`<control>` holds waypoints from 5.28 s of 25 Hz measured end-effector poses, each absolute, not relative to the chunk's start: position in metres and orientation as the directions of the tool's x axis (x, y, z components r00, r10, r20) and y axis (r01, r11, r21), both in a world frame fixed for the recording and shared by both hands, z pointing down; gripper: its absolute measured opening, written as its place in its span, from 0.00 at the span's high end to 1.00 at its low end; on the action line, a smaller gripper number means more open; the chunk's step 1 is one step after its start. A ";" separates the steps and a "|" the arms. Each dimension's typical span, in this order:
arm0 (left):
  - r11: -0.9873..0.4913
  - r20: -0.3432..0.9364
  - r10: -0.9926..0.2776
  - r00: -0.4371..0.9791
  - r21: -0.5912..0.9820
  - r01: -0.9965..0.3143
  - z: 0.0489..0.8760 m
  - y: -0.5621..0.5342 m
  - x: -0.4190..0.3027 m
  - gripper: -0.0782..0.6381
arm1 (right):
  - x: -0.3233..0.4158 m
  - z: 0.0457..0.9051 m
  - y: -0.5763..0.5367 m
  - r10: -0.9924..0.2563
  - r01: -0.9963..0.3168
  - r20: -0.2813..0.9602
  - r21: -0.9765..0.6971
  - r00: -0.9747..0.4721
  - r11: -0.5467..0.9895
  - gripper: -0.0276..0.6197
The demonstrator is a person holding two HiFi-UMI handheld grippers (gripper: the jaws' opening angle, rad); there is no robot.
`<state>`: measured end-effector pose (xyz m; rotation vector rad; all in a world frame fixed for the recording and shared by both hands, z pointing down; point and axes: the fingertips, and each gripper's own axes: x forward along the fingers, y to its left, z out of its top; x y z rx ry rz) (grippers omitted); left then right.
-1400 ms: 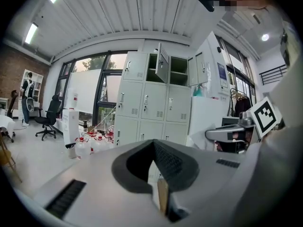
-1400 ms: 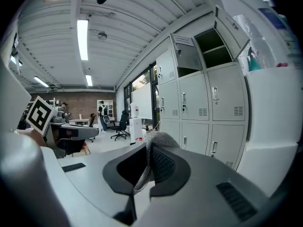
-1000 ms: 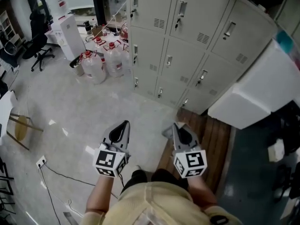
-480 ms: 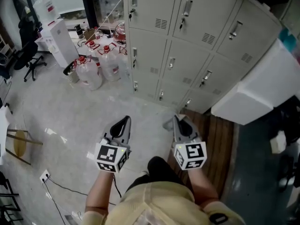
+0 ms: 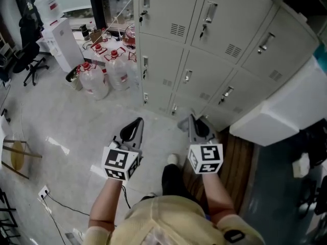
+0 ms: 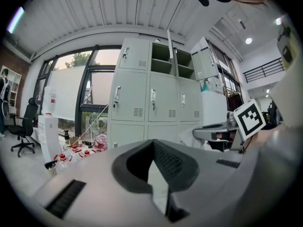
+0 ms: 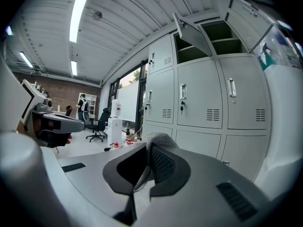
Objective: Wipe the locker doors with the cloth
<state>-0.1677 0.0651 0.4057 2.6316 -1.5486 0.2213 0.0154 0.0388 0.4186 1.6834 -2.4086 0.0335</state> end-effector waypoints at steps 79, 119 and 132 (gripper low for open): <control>-0.688 0.222 -0.699 0.680 0.051 -0.724 0.451 -0.269 0.044 0.89 | 0.243 0.469 -0.281 -0.971 -0.982 0.236 0.186 0.050 -0.005 0.95; -0.386 0.310 -0.873 0.377 0.033 -0.922 0.502 -0.257 -0.124 0.89 | 0.063 0.514 -0.303 -0.913 -0.939 0.296 0.111 -0.281 0.325 0.95; -0.387 0.324 -0.868 0.377 0.034 -0.921 0.503 -0.270 -0.126 0.89 | 0.078 0.534 -0.332 -0.903 -0.934 0.362 0.180 -0.230 0.310 0.95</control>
